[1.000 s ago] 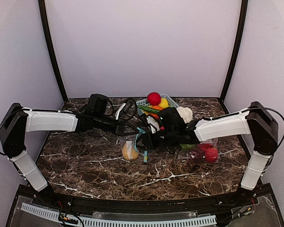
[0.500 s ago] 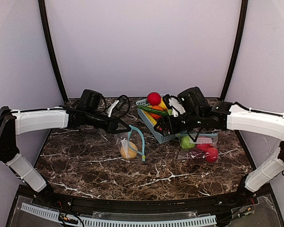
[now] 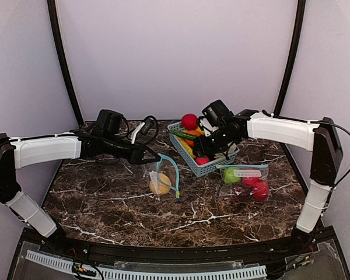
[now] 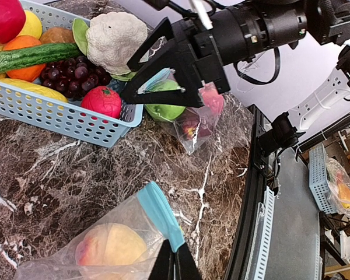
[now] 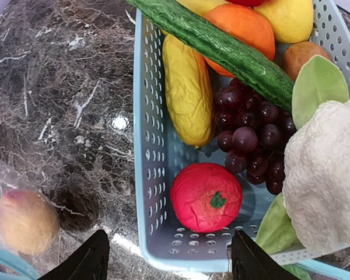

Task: Place the food in the zip-top bag and seal the zipper
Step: Pick up the fake vegetable from the bin.

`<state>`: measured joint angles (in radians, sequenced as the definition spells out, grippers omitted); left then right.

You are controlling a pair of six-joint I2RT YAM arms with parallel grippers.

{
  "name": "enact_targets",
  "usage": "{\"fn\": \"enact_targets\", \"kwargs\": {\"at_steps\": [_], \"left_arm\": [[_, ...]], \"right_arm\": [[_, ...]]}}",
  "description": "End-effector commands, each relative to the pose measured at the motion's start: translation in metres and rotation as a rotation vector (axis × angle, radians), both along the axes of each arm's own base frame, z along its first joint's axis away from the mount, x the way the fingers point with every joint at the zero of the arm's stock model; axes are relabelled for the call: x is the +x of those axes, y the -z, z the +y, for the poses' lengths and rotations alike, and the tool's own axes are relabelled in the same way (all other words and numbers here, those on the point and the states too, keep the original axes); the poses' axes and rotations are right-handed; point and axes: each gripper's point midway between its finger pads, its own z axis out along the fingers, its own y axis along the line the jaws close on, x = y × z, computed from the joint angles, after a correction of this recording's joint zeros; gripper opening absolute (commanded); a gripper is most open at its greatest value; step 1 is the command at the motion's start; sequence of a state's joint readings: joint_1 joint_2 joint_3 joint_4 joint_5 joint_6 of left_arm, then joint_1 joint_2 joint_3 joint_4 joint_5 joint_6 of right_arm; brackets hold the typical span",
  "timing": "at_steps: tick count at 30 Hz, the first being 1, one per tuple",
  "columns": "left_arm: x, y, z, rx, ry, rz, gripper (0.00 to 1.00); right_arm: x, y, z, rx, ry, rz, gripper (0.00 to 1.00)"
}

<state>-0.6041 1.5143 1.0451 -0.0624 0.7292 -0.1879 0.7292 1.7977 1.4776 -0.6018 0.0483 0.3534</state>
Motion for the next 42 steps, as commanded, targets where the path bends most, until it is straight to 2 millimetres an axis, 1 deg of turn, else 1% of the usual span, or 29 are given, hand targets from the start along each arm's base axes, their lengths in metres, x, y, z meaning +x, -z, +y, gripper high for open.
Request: {"fn": "enact_targets", "kwargs": {"at_steps": [1,3,9,14,19,24,29,36,39,42], "left_arm": [[-0.008,-0.004,0.005,-0.009,0.006,0.013,0.01],[-0.008,-0.003,0.004,-0.011,0.006,0.018,0.01],[-0.008,-0.005,0.005,-0.013,0.004,0.01,0.01],[-0.008,-0.004,0.004,-0.012,0.004,0.014,0.01],[-0.008,-0.003,0.004,-0.01,0.003,0.016,0.01],[-0.008,-0.001,0.004,-0.007,0.003,0.02,0.01],[-0.008,-0.001,0.004,-0.006,0.003,0.024,0.01],[-0.007,-0.001,0.004,-0.006,0.003,0.021,0.01],[-0.007,0.0,0.004,-0.004,0.0,0.024,0.01],[-0.008,-0.002,0.002,-0.02,-0.005,0.032,0.01]], "right_arm": [[0.015,0.023,-0.001,-0.055,0.021,0.044,0.69],[0.02,0.032,-0.002,-0.085,0.031,0.049,0.68],[0.028,0.06,-0.015,-0.179,0.072,0.075,0.68],[0.031,0.076,-0.016,-0.188,0.079,0.105,0.68],[0.032,0.081,-0.01,-0.168,0.067,0.123,0.65],[0.032,0.084,-0.007,-0.155,0.058,0.13,0.58],[0.032,0.082,-0.008,-0.153,0.06,0.125,0.47],[0.033,0.072,-0.011,-0.15,0.069,0.099,0.43],[0.033,0.059,-0.009,-0.125,0.063,0.079,0.43],[0.033,0.039,-0.009,-0.095,0.057,0.049,0.43]]}}
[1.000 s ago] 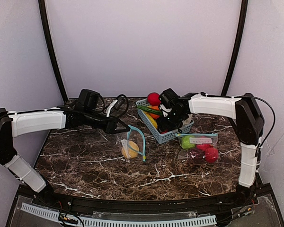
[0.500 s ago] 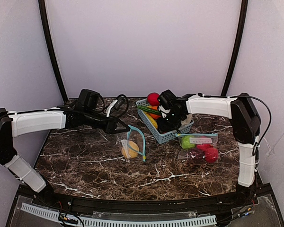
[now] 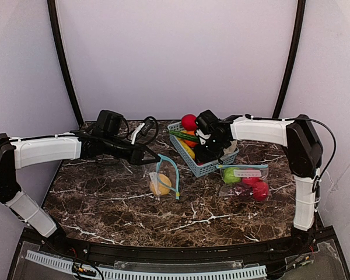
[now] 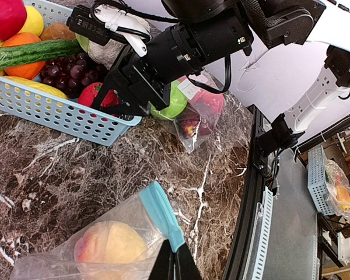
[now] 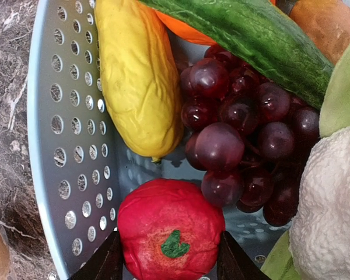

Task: Place the food in the zip-top bag and seal the zipper
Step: Pick up the fake vegetable from the bin, then place the fake vegetable in the zipper food storage bag.

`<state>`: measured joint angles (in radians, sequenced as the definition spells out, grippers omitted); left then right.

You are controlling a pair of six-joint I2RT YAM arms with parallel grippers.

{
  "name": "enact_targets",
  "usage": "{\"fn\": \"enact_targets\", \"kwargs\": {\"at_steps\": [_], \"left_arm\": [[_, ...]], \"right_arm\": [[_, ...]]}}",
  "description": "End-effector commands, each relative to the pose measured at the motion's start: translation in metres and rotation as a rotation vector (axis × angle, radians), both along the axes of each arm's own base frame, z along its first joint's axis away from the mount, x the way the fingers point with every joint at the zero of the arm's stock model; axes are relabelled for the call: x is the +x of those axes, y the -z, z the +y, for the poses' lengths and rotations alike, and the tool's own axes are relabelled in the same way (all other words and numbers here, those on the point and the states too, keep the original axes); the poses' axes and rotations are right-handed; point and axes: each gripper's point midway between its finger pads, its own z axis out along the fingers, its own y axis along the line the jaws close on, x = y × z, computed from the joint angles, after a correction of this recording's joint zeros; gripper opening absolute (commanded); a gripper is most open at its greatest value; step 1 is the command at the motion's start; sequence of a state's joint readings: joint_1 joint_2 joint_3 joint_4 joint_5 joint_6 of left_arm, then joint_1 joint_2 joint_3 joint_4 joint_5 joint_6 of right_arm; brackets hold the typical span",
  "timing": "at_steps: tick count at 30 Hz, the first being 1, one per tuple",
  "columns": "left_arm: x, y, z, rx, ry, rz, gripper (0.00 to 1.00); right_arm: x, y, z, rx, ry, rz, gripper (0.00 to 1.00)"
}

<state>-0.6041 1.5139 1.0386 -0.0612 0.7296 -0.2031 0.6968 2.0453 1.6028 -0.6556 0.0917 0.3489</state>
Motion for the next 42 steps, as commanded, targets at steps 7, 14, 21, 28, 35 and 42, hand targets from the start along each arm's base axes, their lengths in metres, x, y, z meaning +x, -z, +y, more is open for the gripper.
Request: {"fn": "enact_targets", "kwargs": {"at_steps": [7,14,21,28,35,42], "left_arm": [[-0.005,-0.023,-0.019,-0.102,-0.038,0.032,0.01],[0.0,-0.051,-0.058,-0.236,-0.093,0.046,0.01],[0.004,-0.028,-0.087,-0.357,-0.16,0.133,0.01],[0.001,0.017,-0.082,-0.293,-0.163,0.124,0.01],[-0.003,0.038,-0.065,-0.219,-0.18,0.12,0.01],[0.0,0.042,-0.055,-0.189,-0.195,0.11,0.01]], "right_arm": [[-0.011,-0.099,-0.014,0.167,-0.005,-0.159,0.42],[-0.036,-0.138,-0.037,0.224,0.002,-0.228,0.42],[-0.06,-0.163,-0.05,0.284,-0.025,-0.281,0.44],[-0.093,-0.178,-0.022,0.468,-0.197,-0.292,0.43],[-0.127,-0.159,0.011,0.525,-0.321,-0.267,0.43],[-0.143,-0.141,0.038,0.548,-0.342,-0.245,0.43]]}}
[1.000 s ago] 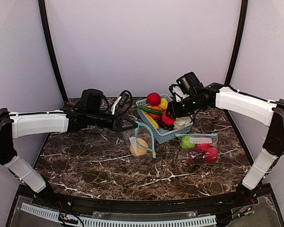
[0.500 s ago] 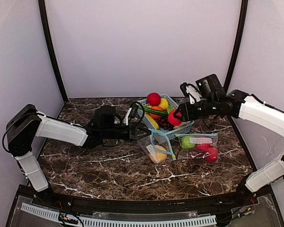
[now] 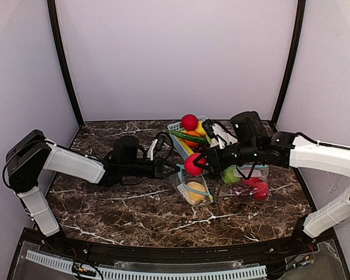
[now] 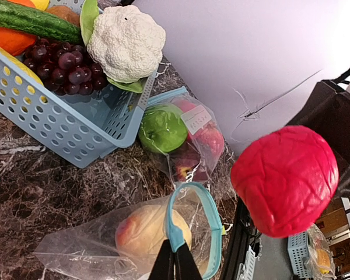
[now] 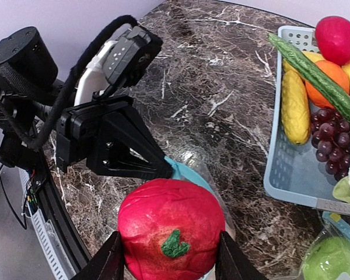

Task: Place the food in the zip-top bag and seal the zipper
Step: Place the fake vegetable in the zipper food storage bag.

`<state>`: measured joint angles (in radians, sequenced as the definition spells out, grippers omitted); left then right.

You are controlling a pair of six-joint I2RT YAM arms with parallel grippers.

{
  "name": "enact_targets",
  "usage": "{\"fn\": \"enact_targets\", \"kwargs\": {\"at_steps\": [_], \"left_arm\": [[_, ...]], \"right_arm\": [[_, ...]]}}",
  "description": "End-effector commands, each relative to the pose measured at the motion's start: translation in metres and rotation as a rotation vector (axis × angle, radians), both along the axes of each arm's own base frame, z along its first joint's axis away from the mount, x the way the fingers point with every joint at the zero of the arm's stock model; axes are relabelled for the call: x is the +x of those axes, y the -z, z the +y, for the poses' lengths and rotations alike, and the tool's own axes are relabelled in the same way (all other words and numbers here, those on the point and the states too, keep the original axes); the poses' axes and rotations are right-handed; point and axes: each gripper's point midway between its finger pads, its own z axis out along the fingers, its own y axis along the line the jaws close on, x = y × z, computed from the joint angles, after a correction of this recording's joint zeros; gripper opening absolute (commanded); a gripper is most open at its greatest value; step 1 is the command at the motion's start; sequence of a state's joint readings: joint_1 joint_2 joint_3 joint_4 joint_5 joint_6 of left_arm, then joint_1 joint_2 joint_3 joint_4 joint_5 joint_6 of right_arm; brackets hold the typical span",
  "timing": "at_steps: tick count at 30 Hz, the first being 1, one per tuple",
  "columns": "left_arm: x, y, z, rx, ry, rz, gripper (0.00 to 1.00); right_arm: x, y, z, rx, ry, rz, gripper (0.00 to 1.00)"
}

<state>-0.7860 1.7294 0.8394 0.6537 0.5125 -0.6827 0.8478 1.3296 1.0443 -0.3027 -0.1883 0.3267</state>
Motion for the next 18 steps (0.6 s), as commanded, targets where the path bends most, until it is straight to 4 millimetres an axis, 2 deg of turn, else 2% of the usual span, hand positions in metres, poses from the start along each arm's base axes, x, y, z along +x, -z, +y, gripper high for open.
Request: {"fn": "enact_targets", "kwargs": {"at_steps": [1,7,11,15,18], "left_arm": [[-0.001,-0.008,0.012,0.013,-0.011,-0.032,0.01],[0.0,-0.008,0.015,0.018,-0.012,-0.034,0.01],[0.0,-0.007,0.015,0.021,-0.004,-0.031,0.01],[0.001,-0.007,0.015,0.02,-0.002,-0.03,0.01],[0.0,-0.007,0.014,0.019,0.004,-0.028,0.01]], "right_arm": [[0.001,0.006,0.017,0.04,0.013,-0.007,0.43],[0.003,0.037,0.022,-0.029,0.05,0.019,0.41],[0.004,0.051,0.029,-0.058,0.057,0.023,0.41],[0.015,0.063,0.025,-0.093,0.143,0.024,0.41],[0.018,0.068,0.03,-0.077,0.153,0.037,0.4]]}}
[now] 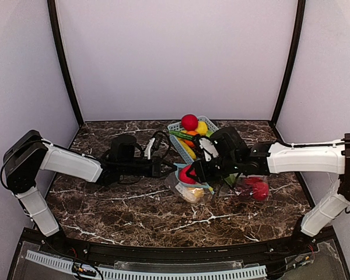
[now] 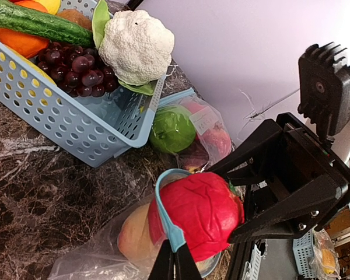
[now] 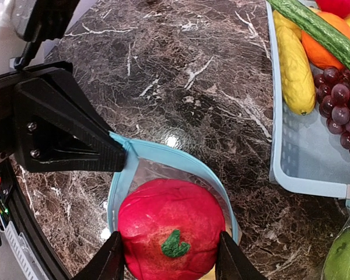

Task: Place the food in the zip-top bag and seal the zipper
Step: Place the fake vegetable in the zipper food storage bag.

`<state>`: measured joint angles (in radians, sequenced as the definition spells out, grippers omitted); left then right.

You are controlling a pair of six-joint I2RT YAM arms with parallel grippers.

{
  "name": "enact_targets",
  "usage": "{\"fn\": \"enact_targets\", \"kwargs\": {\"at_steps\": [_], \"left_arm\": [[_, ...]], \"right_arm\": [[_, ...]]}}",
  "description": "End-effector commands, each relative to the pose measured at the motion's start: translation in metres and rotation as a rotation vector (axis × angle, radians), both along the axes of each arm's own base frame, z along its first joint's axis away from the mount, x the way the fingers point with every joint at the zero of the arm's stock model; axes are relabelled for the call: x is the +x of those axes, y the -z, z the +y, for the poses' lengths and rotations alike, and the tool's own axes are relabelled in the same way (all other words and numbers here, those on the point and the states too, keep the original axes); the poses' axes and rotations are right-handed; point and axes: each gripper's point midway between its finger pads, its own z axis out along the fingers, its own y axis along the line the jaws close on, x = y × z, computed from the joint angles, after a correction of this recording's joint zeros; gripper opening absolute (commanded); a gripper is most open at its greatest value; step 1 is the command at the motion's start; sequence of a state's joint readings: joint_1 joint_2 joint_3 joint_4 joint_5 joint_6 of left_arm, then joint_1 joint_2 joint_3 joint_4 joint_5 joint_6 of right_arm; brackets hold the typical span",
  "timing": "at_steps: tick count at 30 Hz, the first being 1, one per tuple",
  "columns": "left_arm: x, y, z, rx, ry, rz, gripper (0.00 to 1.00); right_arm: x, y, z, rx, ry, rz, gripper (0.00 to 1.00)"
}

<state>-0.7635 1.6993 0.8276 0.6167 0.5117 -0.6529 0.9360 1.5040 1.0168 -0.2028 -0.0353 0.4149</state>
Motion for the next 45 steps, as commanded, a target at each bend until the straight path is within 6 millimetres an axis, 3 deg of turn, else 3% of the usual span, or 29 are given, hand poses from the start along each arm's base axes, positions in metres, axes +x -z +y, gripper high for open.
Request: {"fn": "enact_targets", "kwargs": {"at_steps": [1,8,19,24,29,36,40,45], "left_arm": [[-0.004,-0.005,0.003,-0.001,0.022,-0.011,0.01],[-0.007,-0.002,0.002,0.0,0.037,-0.002,0.01],[-0.006,-0.007,0.007,0.002,0.032,-0.019,0.01],[0.0,-0.01,0.014,-0.001,0.016,-0.028,0.01],[0.002,-0.009,0.022,0.002,0.002,-0.026,0.01],[-0.003,-0.014,0.021,-0.008,0.045,-0.043,0.01],[-0.005,-0.017,0.022,-0.007,0.057,-0.059,0.01],[-0.008,-0.017,0.024,0.003,0.064,-0.064,0.01]], "right_arm": [[0.012,0.006,0.008,0.03,0.062,-0.012,0.4],[0.014,0.022,0.026,0.049,0.036,0.013,0.4],[0.018,0.057,0.037,0.006,0.033,0.066,0.39],[0.012,0.067,0.038,-0.017,0.005,0.092,0.44],[0.007,0.054,0.034,-0.004,-0.015,0.076,0.57],[-0.003,0.014,0.028,0.042,-0.058,0.032,0.79],[-0.004,-0.009,0.014,0.049,-0.028,-0.014,0.89],[0.002,-0.014,-0.015,0.001,0.063,-0.042,0.93]]}}
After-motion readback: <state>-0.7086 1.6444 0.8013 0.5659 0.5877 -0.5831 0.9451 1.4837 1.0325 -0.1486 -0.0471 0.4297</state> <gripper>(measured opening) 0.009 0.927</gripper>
